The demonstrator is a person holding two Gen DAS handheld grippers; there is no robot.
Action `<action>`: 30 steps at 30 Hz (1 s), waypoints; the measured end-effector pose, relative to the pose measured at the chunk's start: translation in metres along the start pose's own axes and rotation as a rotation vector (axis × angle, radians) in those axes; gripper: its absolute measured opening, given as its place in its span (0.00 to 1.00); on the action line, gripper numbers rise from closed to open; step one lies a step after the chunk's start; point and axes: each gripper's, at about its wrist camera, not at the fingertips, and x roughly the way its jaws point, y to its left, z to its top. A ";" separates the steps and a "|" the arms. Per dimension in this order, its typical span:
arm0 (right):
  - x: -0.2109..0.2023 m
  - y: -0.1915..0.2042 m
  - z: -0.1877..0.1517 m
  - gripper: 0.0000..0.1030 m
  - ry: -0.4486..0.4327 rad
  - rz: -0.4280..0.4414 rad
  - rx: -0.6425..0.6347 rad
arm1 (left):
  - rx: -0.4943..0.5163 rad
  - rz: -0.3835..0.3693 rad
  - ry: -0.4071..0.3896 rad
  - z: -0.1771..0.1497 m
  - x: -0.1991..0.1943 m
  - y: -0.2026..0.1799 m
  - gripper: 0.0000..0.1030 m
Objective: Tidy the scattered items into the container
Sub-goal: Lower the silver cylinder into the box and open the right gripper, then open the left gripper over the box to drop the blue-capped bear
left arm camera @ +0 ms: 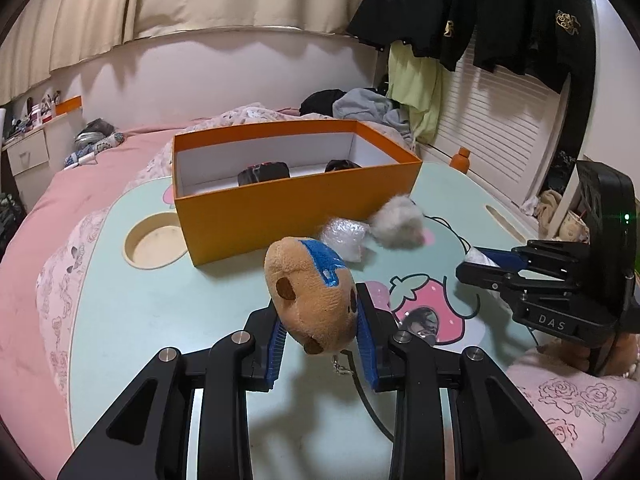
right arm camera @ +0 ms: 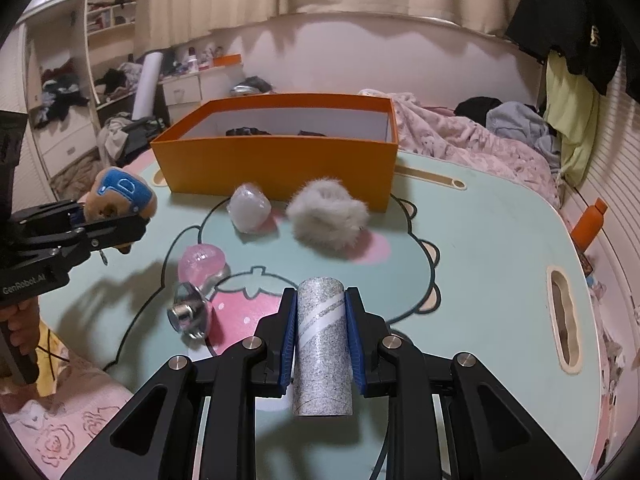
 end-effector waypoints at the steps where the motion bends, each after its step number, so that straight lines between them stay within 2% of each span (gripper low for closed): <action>1: 0.000 0.000 0.004 0.22 -0.007 -0.002 -0.006 | 0.001 0.000 -0.007 0.003 -0.001 0.001 0.32; 3: -0.002 0.003 0.015 0.22 -0.031 -0.001 -0.024 | 0.013 -0.003 -0.027 0.014 -0.004 0.002 0.32; 7: -0.001 0.001 0.057 0.22 -0.074 0.071 -0.014 | 0.053 0.022 -0.087 0.053 -0.007 0.006 0.32; 10: 0.005 0.002 0.091 0.22 -0.116 0.038 -0.033 | 0.036 0.029 -0.127 0.087 -0.004 0.015 0.32; 13: 0.022 -0.004 0.127 0.22 -0.128 0.038 -0.003 | -0.042 -0.001 -0.131 0.121 0.009 0.033 0.32; 16: 0.046 -0.012 0.149 0.23 -0.112 0.053 0.025 | -0.055 0.018 -0.097 0.139 0.031 0.040 0.35; 17: 0.060 -0.015 0.155 0.34 -0.083 0.057 0.031 | -0.048 0.027 -0.049 0.141 0.045 0.041 0.39; 18: 0.068 -0.018 0.158 0.49 -0.066 0.053 0.045 | -0.043 0.043 0.007 0.141 0.059 0.041 0.50; 19: 0.076 -0.023 0.159 0.53 -0.061 0.040 0.072 | -0.044 0.069 0.047 0.139 0.067 0.042 0.61; 20: 0.078 -0.027 0.158 0.53 -0.066 0.038 0.100 | -0.047 0.098 0.060 0.137 0.071 0.043 0.63; 21: 0.077 -0.031 0.158 0.53 -0.071 0.050 0.120 | -0.047 0.117 0.039 0.135 0.069 0.043 0.63; 24: 0.061 -0.039 0.153 0.53 -0.111 0.086 0.168 | -0.058 0.120 -0.013 0.129 0.053 0.048 0.66; 30: 0.016 -0.028 0.130 0.55 -0.150 0.058 0.083 | -0.036 0.096 -0.070 0.117 0.012 0.039 0.69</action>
